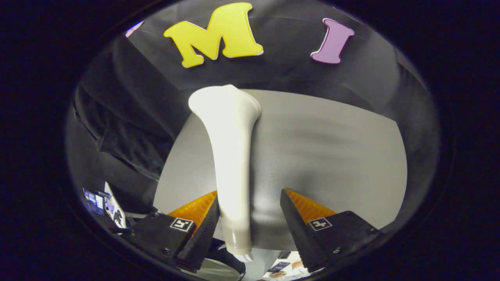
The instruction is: Iron the clothes twice with a garment steamer, once on the left side and once on the right side.
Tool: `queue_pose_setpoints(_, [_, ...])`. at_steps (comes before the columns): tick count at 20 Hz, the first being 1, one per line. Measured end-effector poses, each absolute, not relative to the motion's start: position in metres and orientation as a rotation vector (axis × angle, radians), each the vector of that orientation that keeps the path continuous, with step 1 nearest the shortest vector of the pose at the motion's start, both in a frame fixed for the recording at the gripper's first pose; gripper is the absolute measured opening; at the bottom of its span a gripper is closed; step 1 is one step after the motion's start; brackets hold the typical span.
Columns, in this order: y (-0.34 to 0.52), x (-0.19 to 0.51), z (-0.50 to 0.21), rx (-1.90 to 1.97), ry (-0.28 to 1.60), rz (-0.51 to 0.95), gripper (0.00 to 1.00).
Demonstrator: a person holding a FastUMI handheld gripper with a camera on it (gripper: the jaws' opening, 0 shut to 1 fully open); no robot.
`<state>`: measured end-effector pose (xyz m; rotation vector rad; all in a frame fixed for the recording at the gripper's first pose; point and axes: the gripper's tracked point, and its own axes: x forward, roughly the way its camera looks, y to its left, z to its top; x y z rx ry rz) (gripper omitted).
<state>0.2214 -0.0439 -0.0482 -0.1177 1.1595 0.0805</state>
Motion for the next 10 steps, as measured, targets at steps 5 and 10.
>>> queue_pose_setpoints(5, [-0.0452, 0.2225, -0.0517, -0.174, 1.254, 0.025, 0.77])
queue_pose_setpoints(10, [-0.0429, 0.2186, -0.0553, -0.168, 1.311, -0.041, 0.51])
